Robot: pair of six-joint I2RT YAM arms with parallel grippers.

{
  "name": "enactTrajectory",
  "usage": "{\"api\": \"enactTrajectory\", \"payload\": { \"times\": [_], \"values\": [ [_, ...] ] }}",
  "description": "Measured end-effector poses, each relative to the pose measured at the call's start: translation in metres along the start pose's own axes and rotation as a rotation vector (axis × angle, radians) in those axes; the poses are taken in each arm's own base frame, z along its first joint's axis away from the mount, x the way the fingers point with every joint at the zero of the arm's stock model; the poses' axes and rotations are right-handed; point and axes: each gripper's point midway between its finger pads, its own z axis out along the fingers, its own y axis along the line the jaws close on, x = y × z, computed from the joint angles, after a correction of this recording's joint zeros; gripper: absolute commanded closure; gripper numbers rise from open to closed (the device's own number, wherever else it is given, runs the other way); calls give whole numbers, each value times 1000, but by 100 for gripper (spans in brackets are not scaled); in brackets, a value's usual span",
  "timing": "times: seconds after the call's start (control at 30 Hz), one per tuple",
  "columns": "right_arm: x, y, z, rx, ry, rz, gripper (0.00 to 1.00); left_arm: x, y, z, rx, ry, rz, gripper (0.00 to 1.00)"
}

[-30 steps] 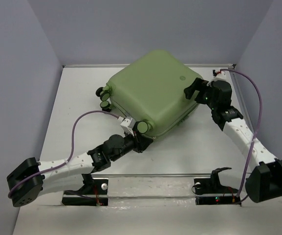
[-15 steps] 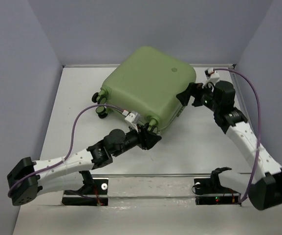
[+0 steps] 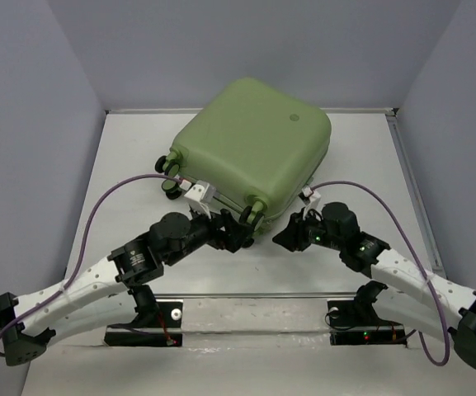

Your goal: Pack the luggage

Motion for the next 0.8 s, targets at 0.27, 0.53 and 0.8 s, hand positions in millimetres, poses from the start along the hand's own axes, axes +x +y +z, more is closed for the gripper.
{"api": "enactTrajectory", "payload": {
  "times": [0.27, 0.53, 0.8],
  "values": [
    [18, -18, 31, 55, 2, -11, 38, 39, 37, 43, -131, 182, 104, 3],
    [0, -31, 49, 100, -105, -19, 42, 32, 42, 66, -114, 199, 113, 16],
    [4, -35, 56, 115, -119, -7, 62, 30, 34, 83, -62, 196, 114, 37]
  ]
}}
